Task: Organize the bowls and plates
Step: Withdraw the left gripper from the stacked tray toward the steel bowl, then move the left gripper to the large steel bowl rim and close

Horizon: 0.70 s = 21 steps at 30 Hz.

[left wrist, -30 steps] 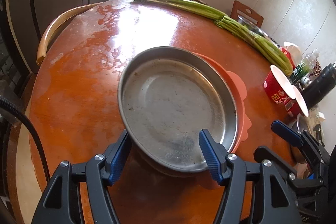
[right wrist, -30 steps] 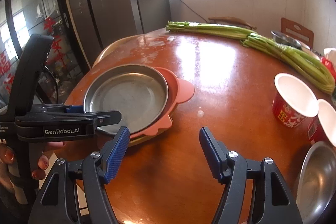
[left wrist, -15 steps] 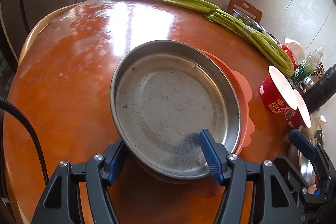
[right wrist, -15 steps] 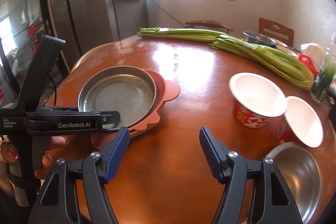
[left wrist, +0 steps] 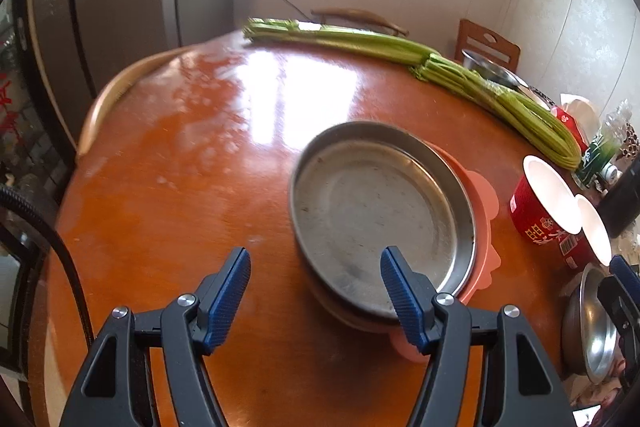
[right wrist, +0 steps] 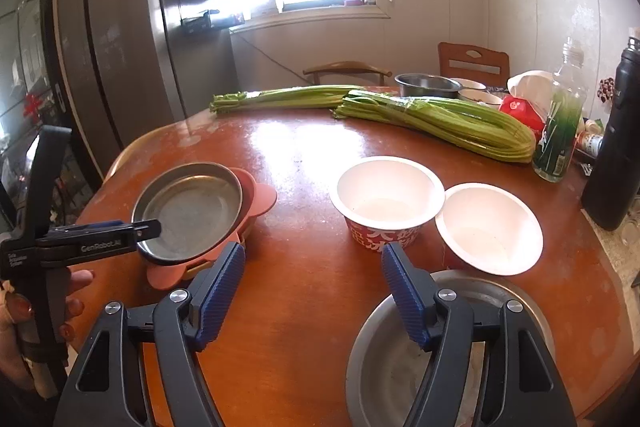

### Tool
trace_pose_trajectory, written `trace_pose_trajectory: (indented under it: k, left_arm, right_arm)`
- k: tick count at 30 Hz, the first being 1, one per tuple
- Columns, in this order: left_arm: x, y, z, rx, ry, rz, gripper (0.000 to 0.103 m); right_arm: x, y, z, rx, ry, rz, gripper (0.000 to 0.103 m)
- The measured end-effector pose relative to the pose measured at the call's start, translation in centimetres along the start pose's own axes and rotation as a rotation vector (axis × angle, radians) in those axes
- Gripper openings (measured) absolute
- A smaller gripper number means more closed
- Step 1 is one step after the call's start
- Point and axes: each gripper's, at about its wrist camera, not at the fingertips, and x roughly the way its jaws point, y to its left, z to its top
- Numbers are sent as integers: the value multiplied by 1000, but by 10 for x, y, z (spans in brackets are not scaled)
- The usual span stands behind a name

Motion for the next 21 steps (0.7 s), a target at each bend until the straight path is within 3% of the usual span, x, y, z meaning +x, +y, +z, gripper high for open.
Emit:
trace_pose_trajectory:
  k: [13, 21]
  left_arm:
    - [-57, -51, -2, 103, -100, -113, 69]
    - [-79, -111, -11, 200, -122, -205, 69]
  right_arm:
    - [-40, -14, 5, 16, -75, -40, 74]
    - [-72, -40, 1, 37, -115, -98, 74]
